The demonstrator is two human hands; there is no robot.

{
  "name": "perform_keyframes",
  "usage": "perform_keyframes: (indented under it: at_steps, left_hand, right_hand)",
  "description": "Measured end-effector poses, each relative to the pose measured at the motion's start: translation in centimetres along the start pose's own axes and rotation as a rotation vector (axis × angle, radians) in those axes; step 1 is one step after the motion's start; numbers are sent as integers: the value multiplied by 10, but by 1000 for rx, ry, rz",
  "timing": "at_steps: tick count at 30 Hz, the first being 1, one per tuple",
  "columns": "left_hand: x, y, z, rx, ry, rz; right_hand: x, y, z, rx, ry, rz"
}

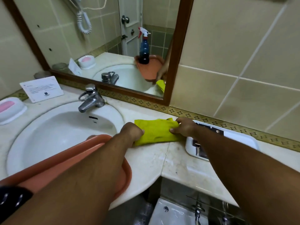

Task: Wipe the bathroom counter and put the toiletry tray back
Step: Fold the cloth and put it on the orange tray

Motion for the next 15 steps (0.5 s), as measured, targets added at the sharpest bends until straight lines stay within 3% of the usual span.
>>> perform_keyframes:
  at_steps: [3, 7, 12, 15]
  left_hand:
    - [-41, 1, 25, 52, 141, 42]
    - [-92, -31, 71, 87, 316, 181]
    - [-111, -114, 129, -38, 431, 354]
    - [-118, -156, 153, -160, 485, 316]
  right_hand:
    - [-15, -19, 17, -68, 76, -357]
    - [-28, -69, 53, -154, -62, -649]
    - [11, -134, 87, -231, -181, -603]
    - [47, -167, 99, -259, -218, -557]
Point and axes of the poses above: each hand's wrist, its own z-axis away from the middle knuckle, its own x-axis out of the palm, y = z × x, the point moved 1 cm from there along -z, towards the middle knuckle, and after that the axes turned 13 degrees about z, right-handed, at the moved point
